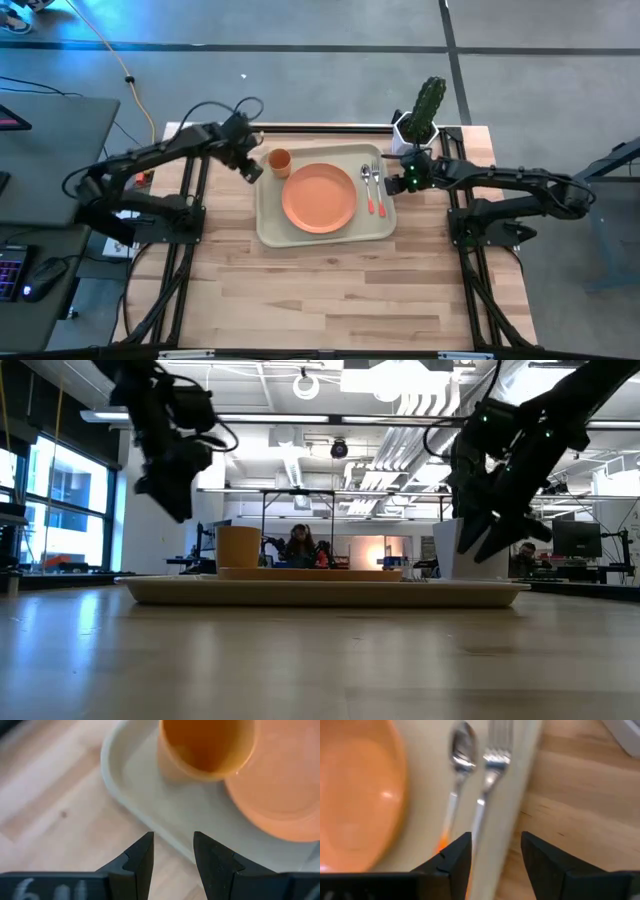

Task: Pick and place plate/cup/fork/spoon on tray
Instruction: Adjust the gray tray to the center

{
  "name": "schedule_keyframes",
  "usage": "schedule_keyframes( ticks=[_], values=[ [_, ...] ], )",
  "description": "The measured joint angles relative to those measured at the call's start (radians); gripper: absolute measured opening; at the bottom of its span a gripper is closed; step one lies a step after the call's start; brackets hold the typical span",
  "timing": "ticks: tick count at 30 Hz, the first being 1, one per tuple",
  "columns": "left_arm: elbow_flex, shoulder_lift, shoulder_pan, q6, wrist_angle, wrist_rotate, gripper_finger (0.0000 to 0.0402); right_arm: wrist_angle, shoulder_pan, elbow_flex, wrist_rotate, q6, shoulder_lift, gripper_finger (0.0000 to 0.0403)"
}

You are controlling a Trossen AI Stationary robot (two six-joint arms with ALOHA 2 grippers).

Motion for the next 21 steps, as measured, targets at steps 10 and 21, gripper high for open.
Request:
schedule_keyframes(
  ticks=[10, 21],
  values=[
    [-0.327, -0.092, -0.072, -0.189, 0.284, -0.043, 0.0129, 0.124, -0.001, -0.023, 0.018, 0.003, 0.158, 0.0163],
    [-0.469, -0.090, -0.125, -0.325, 0.483, -0.009, 0.0129, 0.116, 0.003, -0.023, -0.049, 0.029, 0.221, 0.0163]
  ],
)
